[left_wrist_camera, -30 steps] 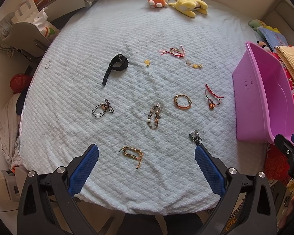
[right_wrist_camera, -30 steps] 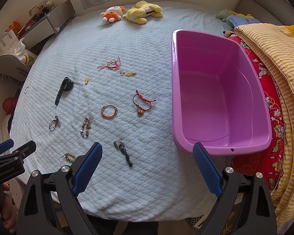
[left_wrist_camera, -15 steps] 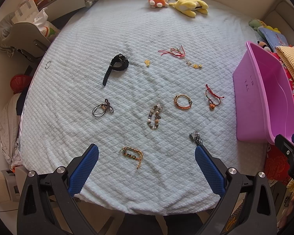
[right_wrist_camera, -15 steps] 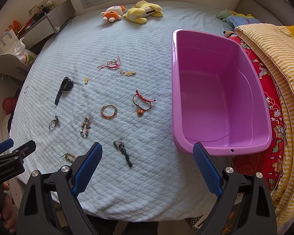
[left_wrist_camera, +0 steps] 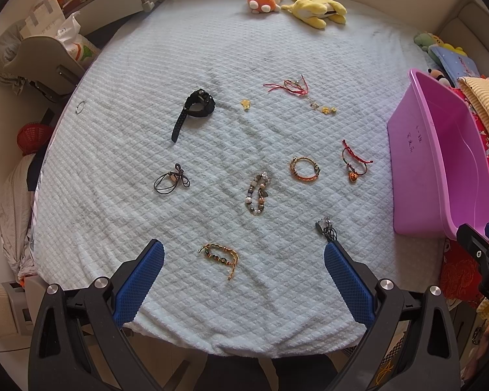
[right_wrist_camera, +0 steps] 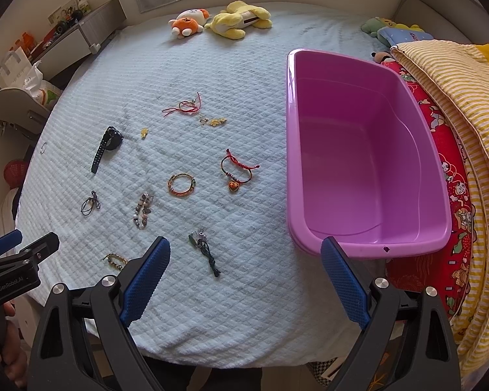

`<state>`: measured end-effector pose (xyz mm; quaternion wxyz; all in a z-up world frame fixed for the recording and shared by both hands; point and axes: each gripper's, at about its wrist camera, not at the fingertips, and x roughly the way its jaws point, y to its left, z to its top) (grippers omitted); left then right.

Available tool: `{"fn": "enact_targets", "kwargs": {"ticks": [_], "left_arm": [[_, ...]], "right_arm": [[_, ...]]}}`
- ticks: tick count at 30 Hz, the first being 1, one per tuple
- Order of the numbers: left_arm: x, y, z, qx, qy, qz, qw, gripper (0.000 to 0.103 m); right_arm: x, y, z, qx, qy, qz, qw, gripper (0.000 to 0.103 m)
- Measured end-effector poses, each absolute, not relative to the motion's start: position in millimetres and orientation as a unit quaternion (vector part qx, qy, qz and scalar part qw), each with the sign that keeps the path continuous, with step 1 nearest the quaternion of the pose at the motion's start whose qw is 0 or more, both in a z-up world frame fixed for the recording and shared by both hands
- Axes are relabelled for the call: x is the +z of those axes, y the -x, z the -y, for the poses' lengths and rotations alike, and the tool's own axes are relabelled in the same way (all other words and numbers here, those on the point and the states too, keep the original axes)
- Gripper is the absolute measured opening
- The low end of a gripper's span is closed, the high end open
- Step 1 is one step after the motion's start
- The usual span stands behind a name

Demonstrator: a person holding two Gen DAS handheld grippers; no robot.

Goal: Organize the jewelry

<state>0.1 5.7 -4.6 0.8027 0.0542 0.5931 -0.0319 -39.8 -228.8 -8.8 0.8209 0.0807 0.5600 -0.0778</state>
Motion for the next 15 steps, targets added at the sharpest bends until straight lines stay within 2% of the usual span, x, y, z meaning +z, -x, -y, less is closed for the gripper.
{"fn": "enact_targets", "kwargs": {"ticks": [15], "left_arm": [[-5.1, -0.4, -6.2, -0.031, -0.055, -0.592, 0.803, 0.097]], "right_arm": [[-8.4, 39.5, 228.9, -0.078, -0.081, -0.560, 0.821, 0.089]]}}
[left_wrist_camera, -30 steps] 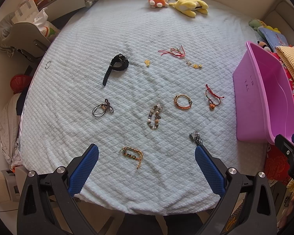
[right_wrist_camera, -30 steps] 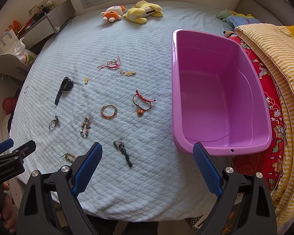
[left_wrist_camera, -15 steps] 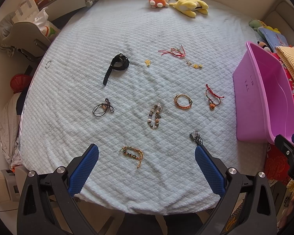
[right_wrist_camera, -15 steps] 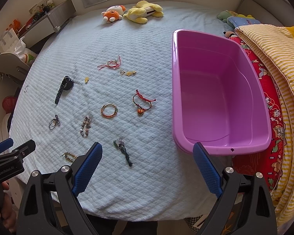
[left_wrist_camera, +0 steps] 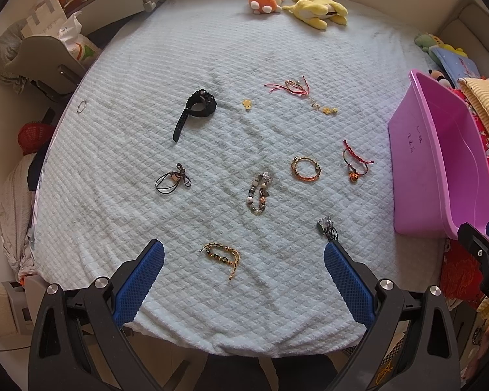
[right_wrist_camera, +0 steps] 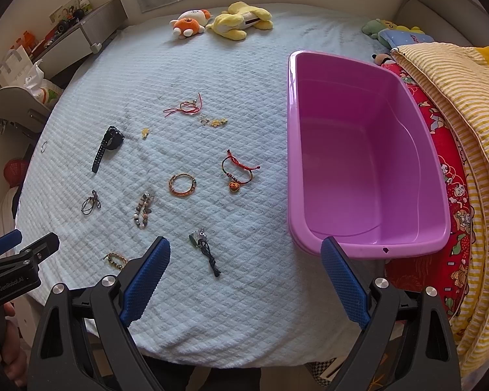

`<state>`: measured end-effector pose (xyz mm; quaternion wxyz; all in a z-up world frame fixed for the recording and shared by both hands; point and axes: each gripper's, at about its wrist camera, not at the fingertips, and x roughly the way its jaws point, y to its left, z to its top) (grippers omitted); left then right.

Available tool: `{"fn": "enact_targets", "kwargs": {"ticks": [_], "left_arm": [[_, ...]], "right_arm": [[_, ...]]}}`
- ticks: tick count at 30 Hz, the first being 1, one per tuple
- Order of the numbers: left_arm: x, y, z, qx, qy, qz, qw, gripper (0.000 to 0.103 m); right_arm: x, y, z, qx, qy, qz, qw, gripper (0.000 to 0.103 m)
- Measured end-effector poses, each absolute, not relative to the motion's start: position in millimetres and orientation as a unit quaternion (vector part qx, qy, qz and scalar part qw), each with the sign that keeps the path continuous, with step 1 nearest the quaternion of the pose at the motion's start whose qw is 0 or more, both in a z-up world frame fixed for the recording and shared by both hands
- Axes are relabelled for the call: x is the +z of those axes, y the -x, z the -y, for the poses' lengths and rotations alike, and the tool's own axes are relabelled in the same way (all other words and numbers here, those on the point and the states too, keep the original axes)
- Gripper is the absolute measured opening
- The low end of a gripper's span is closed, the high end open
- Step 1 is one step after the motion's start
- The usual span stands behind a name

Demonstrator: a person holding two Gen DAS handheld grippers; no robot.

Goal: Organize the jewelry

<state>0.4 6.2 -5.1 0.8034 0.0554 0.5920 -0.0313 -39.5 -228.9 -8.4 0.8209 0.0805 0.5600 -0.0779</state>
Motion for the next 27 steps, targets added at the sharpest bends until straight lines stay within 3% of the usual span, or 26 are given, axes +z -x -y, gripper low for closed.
{"fn": "enact_targets", "kwargs": {"ticks": [15, 27], "left_arm": [[-9, 9, -23, -0.014, -0.046, -0.585, 0.810, 0.097], [-64, 63, -78, 0.060, 0.018, -0.602, 0.796, 0.097]], "right_arm": [[-18, 48, 225, -0.067, -0.090, -0.562, 0.819, 0.089], [-78, 87, 209, 0.003, -0.095, -0.577, 0.811, 0.089]]}}
